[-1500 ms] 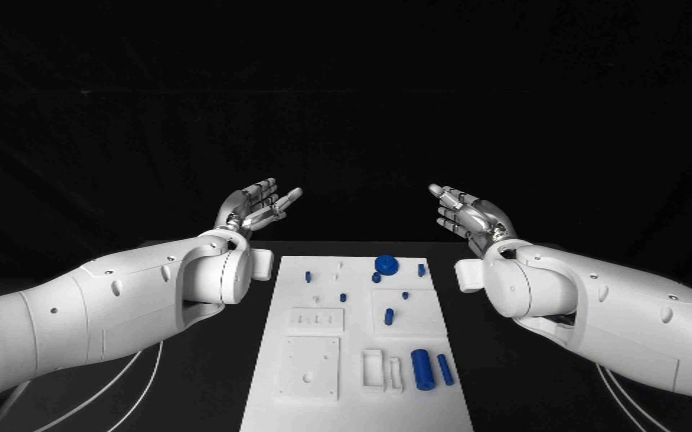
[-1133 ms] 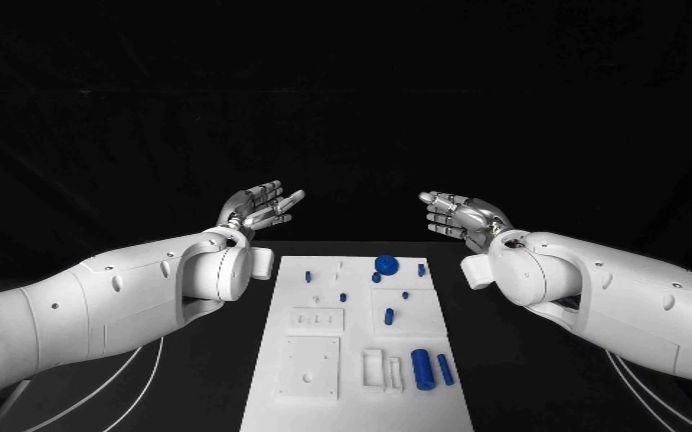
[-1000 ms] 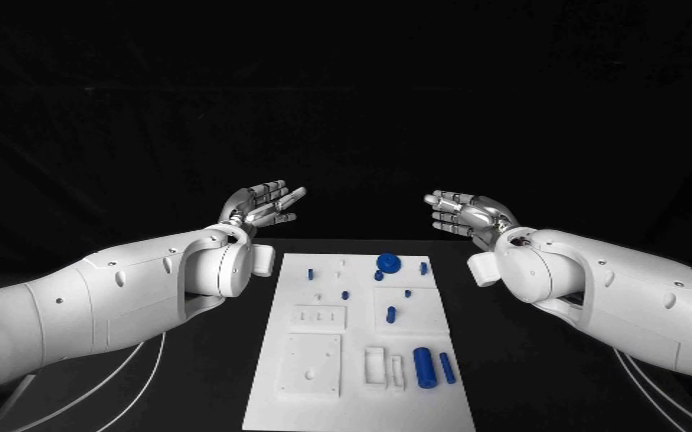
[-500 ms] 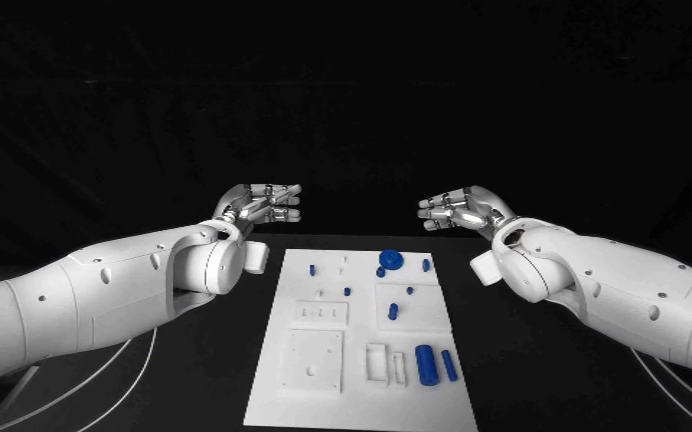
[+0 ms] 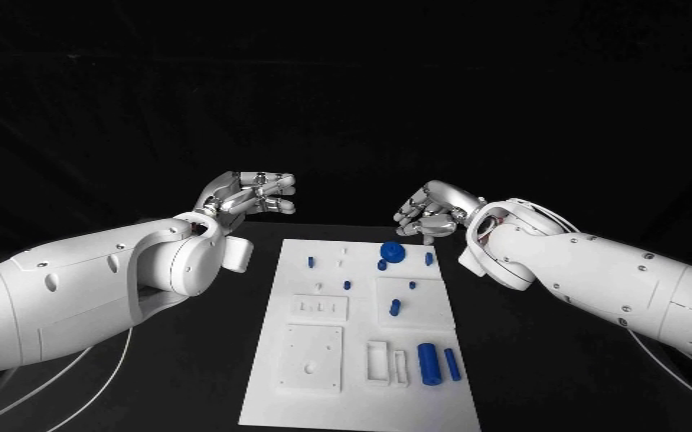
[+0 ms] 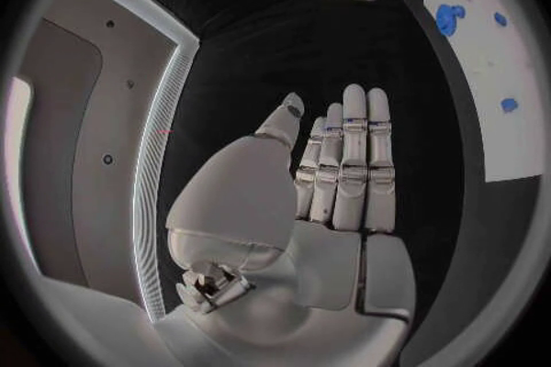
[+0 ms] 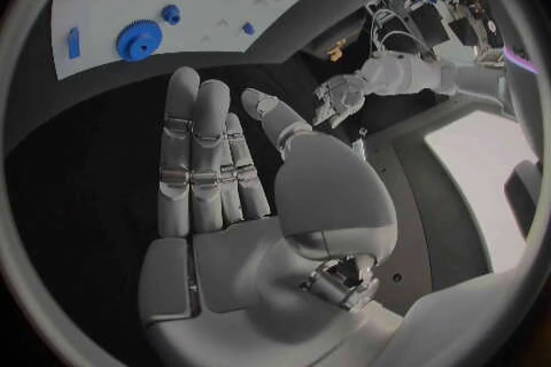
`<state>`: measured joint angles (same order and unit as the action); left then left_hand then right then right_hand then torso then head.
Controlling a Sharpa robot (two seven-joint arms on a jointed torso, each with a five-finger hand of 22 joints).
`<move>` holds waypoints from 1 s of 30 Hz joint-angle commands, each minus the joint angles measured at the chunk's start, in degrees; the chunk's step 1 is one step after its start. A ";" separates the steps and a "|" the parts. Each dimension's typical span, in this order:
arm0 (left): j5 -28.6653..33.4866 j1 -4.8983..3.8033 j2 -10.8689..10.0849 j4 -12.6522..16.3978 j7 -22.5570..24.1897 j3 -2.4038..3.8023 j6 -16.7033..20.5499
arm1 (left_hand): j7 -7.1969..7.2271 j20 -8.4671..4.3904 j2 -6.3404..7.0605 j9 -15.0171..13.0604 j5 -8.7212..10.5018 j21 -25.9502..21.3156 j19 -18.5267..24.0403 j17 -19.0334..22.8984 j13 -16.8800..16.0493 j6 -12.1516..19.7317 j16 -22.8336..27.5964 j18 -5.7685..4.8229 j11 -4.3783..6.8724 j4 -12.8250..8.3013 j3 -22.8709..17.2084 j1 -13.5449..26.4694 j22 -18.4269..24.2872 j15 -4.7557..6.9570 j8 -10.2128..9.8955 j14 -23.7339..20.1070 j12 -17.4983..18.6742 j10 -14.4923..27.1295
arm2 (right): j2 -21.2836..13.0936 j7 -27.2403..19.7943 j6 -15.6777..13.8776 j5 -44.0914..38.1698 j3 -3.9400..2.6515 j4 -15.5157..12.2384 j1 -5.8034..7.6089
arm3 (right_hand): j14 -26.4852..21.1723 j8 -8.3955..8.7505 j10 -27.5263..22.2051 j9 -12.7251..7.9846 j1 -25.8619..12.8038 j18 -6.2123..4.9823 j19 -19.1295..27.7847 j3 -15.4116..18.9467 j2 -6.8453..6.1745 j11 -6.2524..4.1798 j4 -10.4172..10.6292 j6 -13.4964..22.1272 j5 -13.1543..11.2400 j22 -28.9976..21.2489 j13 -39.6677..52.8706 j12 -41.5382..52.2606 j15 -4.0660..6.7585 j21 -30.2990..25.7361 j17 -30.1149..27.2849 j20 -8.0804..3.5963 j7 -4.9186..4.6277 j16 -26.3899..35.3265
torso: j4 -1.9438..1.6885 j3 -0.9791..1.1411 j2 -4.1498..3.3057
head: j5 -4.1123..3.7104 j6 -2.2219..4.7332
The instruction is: Assemble the parts on the task board
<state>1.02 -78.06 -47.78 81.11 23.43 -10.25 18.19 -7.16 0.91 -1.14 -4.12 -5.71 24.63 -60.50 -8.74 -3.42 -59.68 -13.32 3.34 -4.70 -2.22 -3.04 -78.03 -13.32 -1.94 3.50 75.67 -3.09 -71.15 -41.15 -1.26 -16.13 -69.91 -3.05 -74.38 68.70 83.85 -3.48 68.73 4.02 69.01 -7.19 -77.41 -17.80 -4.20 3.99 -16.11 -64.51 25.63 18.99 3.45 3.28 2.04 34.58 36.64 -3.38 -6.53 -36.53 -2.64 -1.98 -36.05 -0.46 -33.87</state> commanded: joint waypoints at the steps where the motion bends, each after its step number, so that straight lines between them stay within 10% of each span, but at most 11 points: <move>1: -1.18 -0.65 -0.47 1.42 1.24 0.09 -2.07 | -0.27 0.12 0.23 0.05 0.21 0.48 0.62 -0.05 -0.01 0.14 -0.13 -0.35 -0.12 -0.39 0.14 0.11 -0.21 -0.21 0.10 -0.58 -0.24 0.54 | 0.51 4.76 2.89 -15.14 -0.04 -0.36 0.09 | 0.21 -0.13 -0.39 0.07 0.13 -1.30 0.60 -1.08 -0.85 0.23 0.01 -0.32 -0.83 2.22 -0.06 0.05 -0.17 1.73 1.93 0.38 0.14 -2.36 | -1.34 -0.48 -1.59 | -0.24 0.04; 6: -1.20 -1.31 -1.12 3.05 1.00 0.10 -1.75 | -0.46 0.32 0.49 0.06 0.34 0.49 1.03 0.07 -0.01 0.57 0.13 -0.34 -0.33 -0.47 0.51 0.46 -0.18 -0.40 0.11 -0.83 -0.24 0.97 | 1.50 6.86 2.71 -20.70 -0.05 -0.38 0.16 | -0.29 -0.12 -0.78 0.02 2.26 -1.71 1.17 -4.07 -2.57 0.35 -0.05 -0.02 -6.36 5.74 -0.03 0.01 -0.43 4.37 3.51 0.54 -0.07 -5.28 | -1.95 -0.68 -2.53 | -0.56 -0.06; 14: -1.21 -2.04 -1.80 4.72 0.91 0.11 -1.48 | -0.52 0.41 0.51 0.04 0.40 0.45 1.17 0.14 -0.02 0.66 0.26 -0.32 -0.41 -0.48 0.68 0.56 -0.12 -0.49 0.11 -0.96 -0.24 1.18 | 2.55 9.82 3.75 -26.56 -0.05 -0.49 0.10 | -0.47 -0.12 -0.99 0.04 1.52 -1.97 1.27 -4.91 -3.25 0.43 0.15 0.17 -6.99 8.32 -0.02 0.03 -0.73 4.54 3.36 0.94 -0.07 -6.79 | -2.14 -0.86 -3.66 | -0.67 -0.17; 30: -1.21 -2.48 -2.27 5.58 1.22 0.13 -0.59 | -0.55 0.54 0.43 0.01 0.26 0.41 1.28 0.31 -0.02 0.77 0.49 -0.25 -0.50 -0.60 1.00 0.68 0.06 -0.57 0.11 -1.01 -0.24 1.41 | 3.93 11.40 4.55 -29.74 0.00 1.12 -1.00 | -0.91 -0.13 -1.10 0.06 1.15 -1.83 0.00 -7.12 -3.98 0.47 0.53 0.35 -8.15 14.08 -0.01 0.02 -0.87 2.28 2.47 0.99 -0.11 -9.27 | -2.07 -0.30 -5.06 | -0.49 -0.01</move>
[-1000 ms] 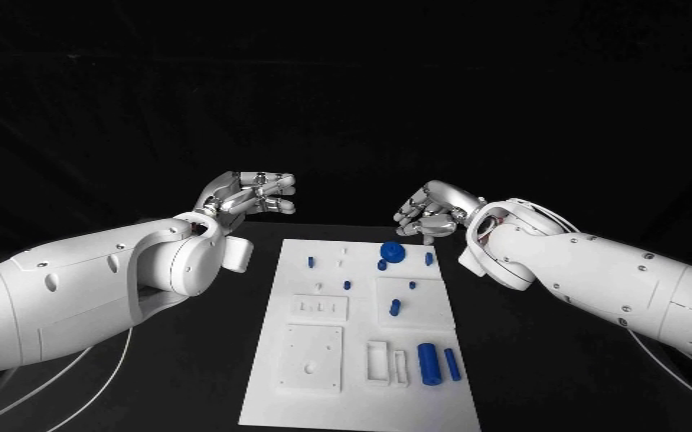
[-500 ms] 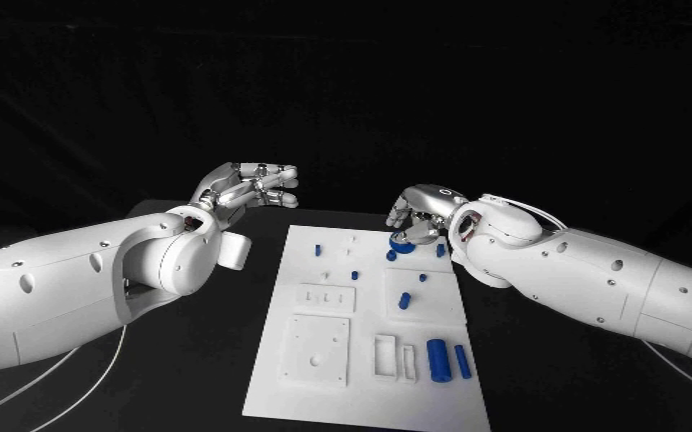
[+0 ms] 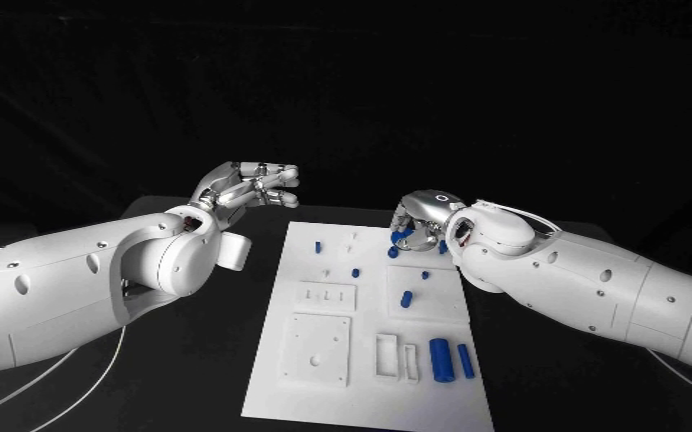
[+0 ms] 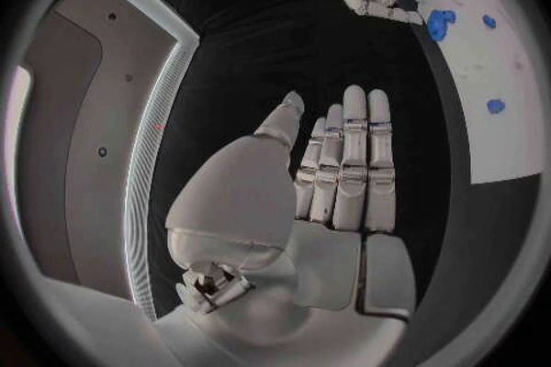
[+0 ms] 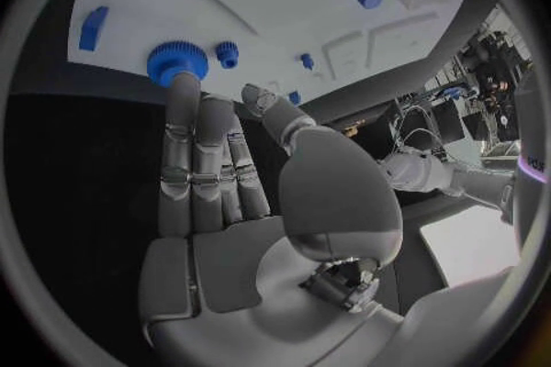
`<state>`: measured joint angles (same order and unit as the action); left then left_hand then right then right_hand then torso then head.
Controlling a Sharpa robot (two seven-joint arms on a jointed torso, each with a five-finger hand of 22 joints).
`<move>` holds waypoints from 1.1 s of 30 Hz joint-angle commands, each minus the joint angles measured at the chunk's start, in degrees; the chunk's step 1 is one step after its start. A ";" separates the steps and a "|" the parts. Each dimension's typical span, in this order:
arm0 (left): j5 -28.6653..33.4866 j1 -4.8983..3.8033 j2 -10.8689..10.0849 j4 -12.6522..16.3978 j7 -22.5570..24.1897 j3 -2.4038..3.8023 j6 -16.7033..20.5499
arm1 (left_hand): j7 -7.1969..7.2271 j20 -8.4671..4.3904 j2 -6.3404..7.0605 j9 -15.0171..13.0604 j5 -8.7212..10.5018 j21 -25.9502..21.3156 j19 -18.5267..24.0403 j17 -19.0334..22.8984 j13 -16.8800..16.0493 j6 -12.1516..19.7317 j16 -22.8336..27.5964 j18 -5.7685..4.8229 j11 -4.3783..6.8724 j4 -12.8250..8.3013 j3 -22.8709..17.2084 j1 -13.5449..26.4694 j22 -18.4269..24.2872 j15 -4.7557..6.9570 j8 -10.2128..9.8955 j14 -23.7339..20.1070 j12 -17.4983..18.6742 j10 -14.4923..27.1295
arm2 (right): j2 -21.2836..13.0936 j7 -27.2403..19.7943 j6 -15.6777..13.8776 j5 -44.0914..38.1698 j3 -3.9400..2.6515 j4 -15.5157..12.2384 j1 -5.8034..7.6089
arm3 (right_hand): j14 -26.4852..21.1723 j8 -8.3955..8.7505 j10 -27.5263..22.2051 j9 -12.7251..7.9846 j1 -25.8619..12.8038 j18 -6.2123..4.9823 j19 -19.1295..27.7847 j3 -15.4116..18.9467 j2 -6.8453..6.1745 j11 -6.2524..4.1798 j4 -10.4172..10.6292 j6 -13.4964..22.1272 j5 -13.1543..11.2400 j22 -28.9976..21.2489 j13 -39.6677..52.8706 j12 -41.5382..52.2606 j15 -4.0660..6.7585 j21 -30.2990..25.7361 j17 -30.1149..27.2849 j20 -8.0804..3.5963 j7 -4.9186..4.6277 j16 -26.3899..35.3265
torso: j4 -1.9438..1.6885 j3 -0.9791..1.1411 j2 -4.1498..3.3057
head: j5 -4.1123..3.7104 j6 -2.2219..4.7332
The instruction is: Assemble the parts on the task board
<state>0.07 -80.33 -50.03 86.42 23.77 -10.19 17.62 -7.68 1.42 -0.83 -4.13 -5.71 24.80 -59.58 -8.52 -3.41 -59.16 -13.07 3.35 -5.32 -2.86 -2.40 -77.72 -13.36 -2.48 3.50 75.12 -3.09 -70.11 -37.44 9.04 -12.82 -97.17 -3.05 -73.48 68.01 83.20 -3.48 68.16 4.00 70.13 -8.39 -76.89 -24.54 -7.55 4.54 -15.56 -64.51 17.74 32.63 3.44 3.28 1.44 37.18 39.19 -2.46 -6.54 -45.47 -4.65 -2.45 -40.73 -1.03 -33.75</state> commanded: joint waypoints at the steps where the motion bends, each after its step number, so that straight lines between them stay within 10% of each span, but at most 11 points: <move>1: -0.26 -0.22 -0.06 0.34 0.89 0.08 -0.03 | -0.06 0.06 0.13 0.02 0.26 0.21 0.40 0.14 -0.03 0.29 0.33 -0.25 0.09 0.01 0.42 0.38 0.14 -0.07 0.11 -0.53 -0.25 0.46 | 0.33 1.11 1.24 -2.54 0.00 0.35 -0.51 | -0.26 -0.13 -0.57 0.08 0.03 -0.63 -0.59 -0.32 -0.64 -0.06 0.02 0.40 -0.32 0.70 0.00 0.03 -0.29 -0.50 -0.11 0.08 -0.11 -0.43 | -0.07 0.18 -0.45 | 0.11 -0.16; 33: -0.31 -0.59 -0.62 0.31 0.51 0.11 -0.30 | -0.12 0.20 0.05 0.01 0.48 0.03 0.43 0.41 -0.04 0.45 0.66 -0.19 -0.03 -0.10 0.87 0.40 0.54 -0.18 0.11 -0.55 -0.25 0.78 | 1.39 1.53 0.61 -3.80 0.01 1.17 -1.99 | -0.56 -0.14 -0.11 0.08 -0.07 -0.32 -3.12 -2.67 -0.73 -0.15 0.06 0.64 -1.01 14.67 0.00 0.03 -0.20 -8.50 -0.73 -0.06 -0.18 -1.62 | -0.29 0.25 -2.09 | 0.00 0.71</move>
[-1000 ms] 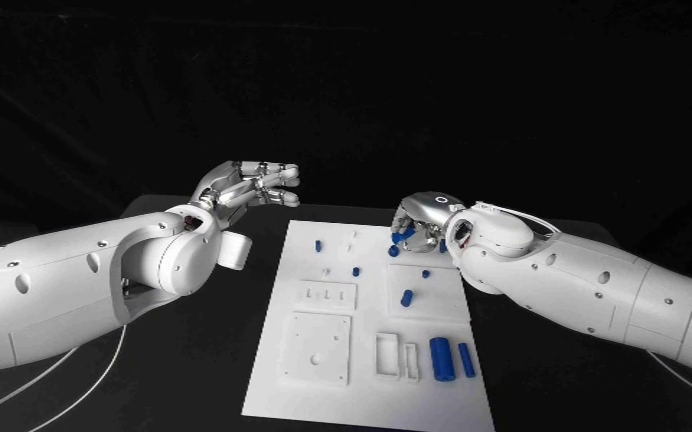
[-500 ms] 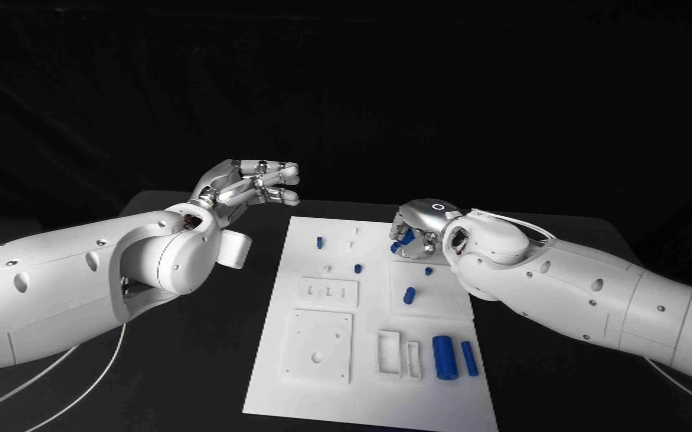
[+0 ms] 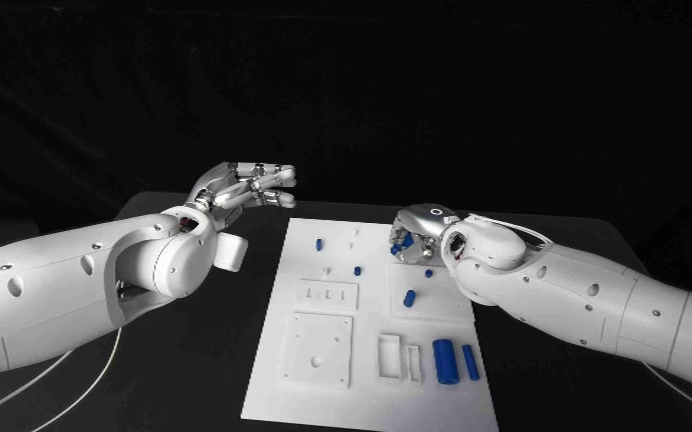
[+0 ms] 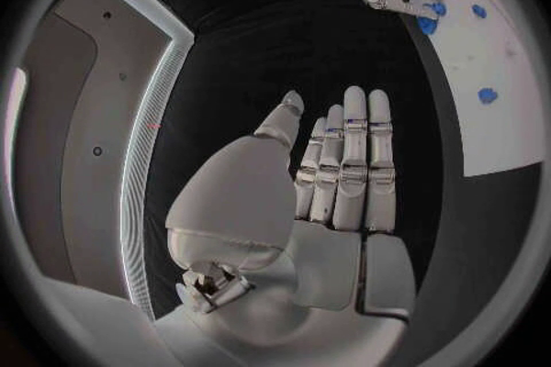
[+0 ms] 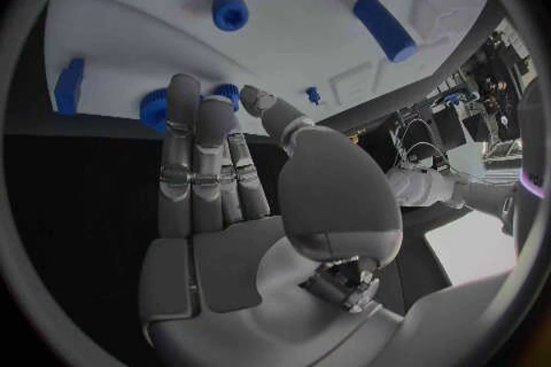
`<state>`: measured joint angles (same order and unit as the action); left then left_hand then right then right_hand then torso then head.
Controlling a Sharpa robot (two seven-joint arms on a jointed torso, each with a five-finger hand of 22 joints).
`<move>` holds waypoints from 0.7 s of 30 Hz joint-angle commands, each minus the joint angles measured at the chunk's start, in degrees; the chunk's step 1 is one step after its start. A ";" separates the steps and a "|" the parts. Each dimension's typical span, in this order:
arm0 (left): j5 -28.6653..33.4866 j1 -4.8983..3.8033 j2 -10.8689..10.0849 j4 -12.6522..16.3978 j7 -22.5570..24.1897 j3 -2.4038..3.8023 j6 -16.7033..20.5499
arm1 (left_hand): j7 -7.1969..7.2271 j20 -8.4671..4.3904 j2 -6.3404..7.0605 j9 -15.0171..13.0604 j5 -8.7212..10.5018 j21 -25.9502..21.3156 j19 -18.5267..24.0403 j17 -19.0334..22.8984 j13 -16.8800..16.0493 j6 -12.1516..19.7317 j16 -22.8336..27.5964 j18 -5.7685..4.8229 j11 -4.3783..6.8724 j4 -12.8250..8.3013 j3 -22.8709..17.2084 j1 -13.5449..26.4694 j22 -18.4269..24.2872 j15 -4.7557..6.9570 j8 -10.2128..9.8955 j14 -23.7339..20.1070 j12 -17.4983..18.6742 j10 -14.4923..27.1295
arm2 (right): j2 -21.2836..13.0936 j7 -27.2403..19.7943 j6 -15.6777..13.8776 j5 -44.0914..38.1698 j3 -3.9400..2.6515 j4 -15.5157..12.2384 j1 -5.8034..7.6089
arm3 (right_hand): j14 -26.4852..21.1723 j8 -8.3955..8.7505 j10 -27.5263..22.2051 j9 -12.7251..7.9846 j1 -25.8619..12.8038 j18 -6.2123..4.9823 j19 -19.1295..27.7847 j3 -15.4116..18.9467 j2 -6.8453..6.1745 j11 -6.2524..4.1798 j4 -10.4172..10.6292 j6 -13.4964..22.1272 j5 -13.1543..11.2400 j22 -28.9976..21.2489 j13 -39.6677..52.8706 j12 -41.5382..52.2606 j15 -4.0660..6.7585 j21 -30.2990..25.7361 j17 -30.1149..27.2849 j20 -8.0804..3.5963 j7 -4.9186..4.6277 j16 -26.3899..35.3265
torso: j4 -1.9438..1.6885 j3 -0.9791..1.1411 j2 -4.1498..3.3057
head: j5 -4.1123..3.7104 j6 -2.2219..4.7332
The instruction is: Assemble the parts on the task board
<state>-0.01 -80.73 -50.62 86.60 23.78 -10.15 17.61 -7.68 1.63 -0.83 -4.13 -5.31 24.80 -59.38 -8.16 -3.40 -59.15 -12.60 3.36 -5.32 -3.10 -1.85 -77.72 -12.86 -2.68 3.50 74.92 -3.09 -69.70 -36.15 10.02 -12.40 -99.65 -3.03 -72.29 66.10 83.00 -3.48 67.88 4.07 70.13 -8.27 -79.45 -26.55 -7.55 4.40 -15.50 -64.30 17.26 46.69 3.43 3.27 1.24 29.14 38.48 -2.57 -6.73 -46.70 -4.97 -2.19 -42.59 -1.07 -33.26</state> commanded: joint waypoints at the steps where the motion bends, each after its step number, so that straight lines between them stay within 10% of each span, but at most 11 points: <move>1: -0.23 -0.19 -0.03 0.12 0.49 0.07 -0.31 | -0.12 0.00 0.06 0.02 0.08 0.03 0.23 0.05 -0.06 0.45 0.18 -0.20 -0.03 0.14 0.32 0.40 0.04 0.01 0.11 -0.35 -0.25 0.37 | 0.11 0.64 0.09 -1.42 0.00 -0.03 -0.10 | -0.37 -0.14 0.23 0.02 -0.08 -0.44 -0.60 -0.80 -0.72 -0.02 0.04 0.39 -0.65 0.79 0.01 0.03 0.01 -0.58 -0.02 0.04 0.03 -0.40 | 0.00 -0.01 -0.22 | 0.02 0.19; 21: -0.23 -0.33 -0.07 0.00 0.23 0.06 -0.49 | -0.13 0.01 -0.01 0.01 0.27 -0.01 0.19 0.10 -0.05 0.45 0.23 -0.20 -0.06 0.19 0.52 0.40 0.19 0.00 0.12 -0.32 -0.25 0.42 | 0.39 0.88 -0.06 -1.86 0.00 -0.02 -0.27 | -0.36 -0.20 3.68 0.10 0.33 0.10 -1.51 -3.66 0.14 -1.00 0.77 -1.02 -3.52 4.21 0.10 0.07 0.62 -2.59 0.18 -0.51 0.49 -0.76 | -0.02 -0.12 -0.77 | 0.15 0.38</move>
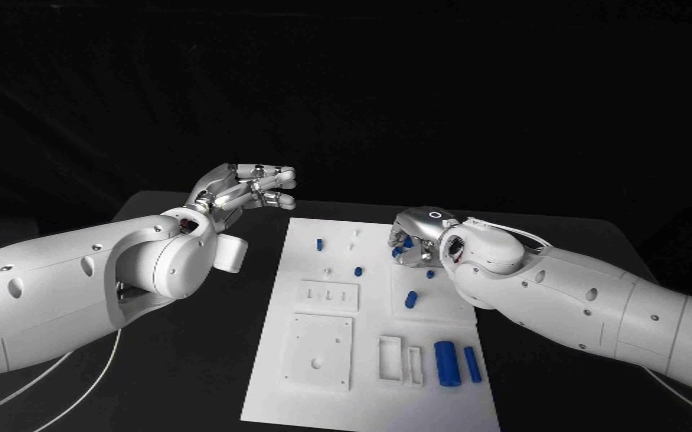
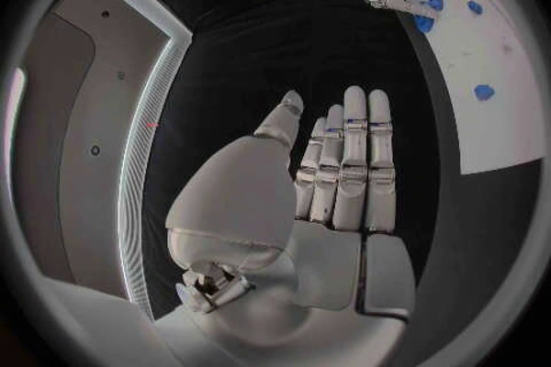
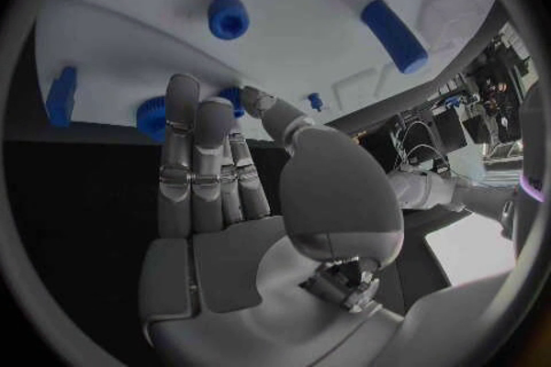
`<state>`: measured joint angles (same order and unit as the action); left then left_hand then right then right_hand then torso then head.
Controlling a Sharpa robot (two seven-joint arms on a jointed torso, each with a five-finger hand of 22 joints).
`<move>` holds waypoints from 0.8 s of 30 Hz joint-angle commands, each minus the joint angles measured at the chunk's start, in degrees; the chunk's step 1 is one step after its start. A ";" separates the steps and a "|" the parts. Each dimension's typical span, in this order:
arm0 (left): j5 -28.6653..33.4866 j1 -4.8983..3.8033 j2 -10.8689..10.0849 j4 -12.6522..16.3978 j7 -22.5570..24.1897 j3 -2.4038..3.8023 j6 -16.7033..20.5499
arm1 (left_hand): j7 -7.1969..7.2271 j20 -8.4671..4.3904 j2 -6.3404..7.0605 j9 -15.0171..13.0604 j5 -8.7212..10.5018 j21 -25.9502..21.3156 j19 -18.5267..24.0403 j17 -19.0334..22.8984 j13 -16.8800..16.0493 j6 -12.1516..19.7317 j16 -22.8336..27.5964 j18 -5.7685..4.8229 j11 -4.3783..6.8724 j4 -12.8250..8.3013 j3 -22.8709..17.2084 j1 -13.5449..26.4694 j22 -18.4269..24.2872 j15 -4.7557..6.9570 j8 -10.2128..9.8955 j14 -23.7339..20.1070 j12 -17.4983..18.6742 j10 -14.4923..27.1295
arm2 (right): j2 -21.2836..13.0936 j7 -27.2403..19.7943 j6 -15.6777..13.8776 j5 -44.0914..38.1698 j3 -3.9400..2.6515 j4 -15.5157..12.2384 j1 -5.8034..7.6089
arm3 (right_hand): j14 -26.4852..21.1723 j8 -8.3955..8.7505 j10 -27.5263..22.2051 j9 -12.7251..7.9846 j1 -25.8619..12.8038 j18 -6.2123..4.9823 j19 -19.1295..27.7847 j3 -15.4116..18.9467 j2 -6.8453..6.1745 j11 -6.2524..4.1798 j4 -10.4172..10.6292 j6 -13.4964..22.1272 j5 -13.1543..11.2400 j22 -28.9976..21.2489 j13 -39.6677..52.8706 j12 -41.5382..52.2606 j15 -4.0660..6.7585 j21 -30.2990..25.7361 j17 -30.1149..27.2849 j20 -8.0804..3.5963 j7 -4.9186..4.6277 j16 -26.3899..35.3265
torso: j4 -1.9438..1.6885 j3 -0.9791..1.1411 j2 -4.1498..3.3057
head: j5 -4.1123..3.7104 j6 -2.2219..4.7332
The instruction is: Assemble the parts on the task board
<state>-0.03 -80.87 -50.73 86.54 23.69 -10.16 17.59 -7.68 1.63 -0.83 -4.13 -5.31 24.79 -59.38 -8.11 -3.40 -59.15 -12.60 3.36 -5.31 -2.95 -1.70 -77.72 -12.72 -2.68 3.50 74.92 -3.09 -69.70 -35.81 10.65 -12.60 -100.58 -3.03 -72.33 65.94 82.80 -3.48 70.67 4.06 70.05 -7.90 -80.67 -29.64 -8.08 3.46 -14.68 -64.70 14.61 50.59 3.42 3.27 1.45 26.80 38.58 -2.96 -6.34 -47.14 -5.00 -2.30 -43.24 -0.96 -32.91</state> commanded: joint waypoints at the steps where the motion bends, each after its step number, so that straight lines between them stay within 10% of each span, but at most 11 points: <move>1: -0.21 -0.20 0.04 0.06 0.30 0.07 -0.48 | -0.13 0.01 -0.01 0.01 0.27 -0.01 0.19 0.05 -0.06 0.45 0.23 -0.21 -0.06 0.04 0.37 0.40 0.05 0.00 0.12 -0.33 -0.25 0.42 | 0.04 0.29 0.03 -0.97 -0.01 0.03 -0.12 | -0.16 -0.17 1.18 0.11 0.50 -0.21 -0.29 -0.82 0.75 -0.14 -0.08 -0.76 -1.22 0.46 0.11 0.06 0.48 -0.22 0.11 -0.18 0.11 -0.36 | 0.02 0.00 -0.12 | 0.05 0.02; 24: -0.21 -0.20 1.03 -1.37 0.09 -0.08 -0.60 | -0.13 0.01 -0.25 0.02 0.29 -0.03 0.14 0.08 -0.05 0.49 0.25 -0.20 -0.07 0.09 0.46 0.28 0.24 0.00 0.11 -0.32 -0.25 0.48 | -0.22 2.70 -7.58 -3.19 -0.05 -2.06 -0.21 | -0.06 -0.19 8.63 1.01 2.46 1.35 0.21 -4.64 1.37 -2.41 -0.20 -6.79 -4.53 6.99 0.61 0.17 2.36 1.80 0.36 -2.19 1.68 -0.46 | -0.13 -0.16 -0.36 | -0.13 0.39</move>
<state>-0.07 -80.92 -49.84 85.12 23.48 -10.27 17.56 -7.88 1.63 -0.83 -4.13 -5.31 24.79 -59.38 -8.12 -3.39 -58.95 -12.60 3.36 -5.31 -2.79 -1.54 -77.72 -12.53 -2.68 3.50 74.92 -3.09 -69.70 -35.99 12.17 -17.54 -102.33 -3.03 -74.07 65.73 82.91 -3.43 76.11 4.97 71.96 -5.76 -80.47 -33.95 -6.78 3.76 -15.02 -71.20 10.20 57.54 3.45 3.27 3.38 28.61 38.98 -4.62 -4.63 -47.42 -5.00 -2.41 -43.60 -1.08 -32.57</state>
